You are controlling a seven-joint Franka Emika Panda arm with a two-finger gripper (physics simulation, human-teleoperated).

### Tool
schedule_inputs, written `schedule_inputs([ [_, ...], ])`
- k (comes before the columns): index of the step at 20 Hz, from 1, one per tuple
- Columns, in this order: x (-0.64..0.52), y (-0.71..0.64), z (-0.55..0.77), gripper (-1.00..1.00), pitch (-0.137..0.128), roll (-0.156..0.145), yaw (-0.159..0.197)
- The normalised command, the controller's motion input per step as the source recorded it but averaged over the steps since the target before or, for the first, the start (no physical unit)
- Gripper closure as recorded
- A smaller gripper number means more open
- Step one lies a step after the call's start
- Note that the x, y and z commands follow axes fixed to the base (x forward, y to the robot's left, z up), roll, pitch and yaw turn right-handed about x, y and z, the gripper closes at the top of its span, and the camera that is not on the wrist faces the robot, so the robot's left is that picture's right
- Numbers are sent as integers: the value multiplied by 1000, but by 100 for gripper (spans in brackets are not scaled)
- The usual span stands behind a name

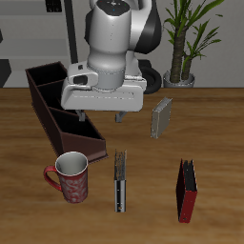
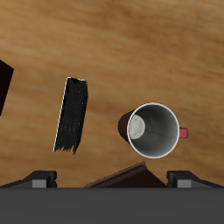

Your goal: Place the red mug into the right desk caddy's right compartment

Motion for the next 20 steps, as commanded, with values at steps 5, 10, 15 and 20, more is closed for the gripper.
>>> schedule_inputs([
  [5,90,-143,-179,-100,-2,-27,-4],
  [10,57,-168,-232,-100,17,-24,-13],
  [15,47,-124,-196,-100,12,-24,-10],
  [20,42,-101,-192,-100,18,-14,-8],
])
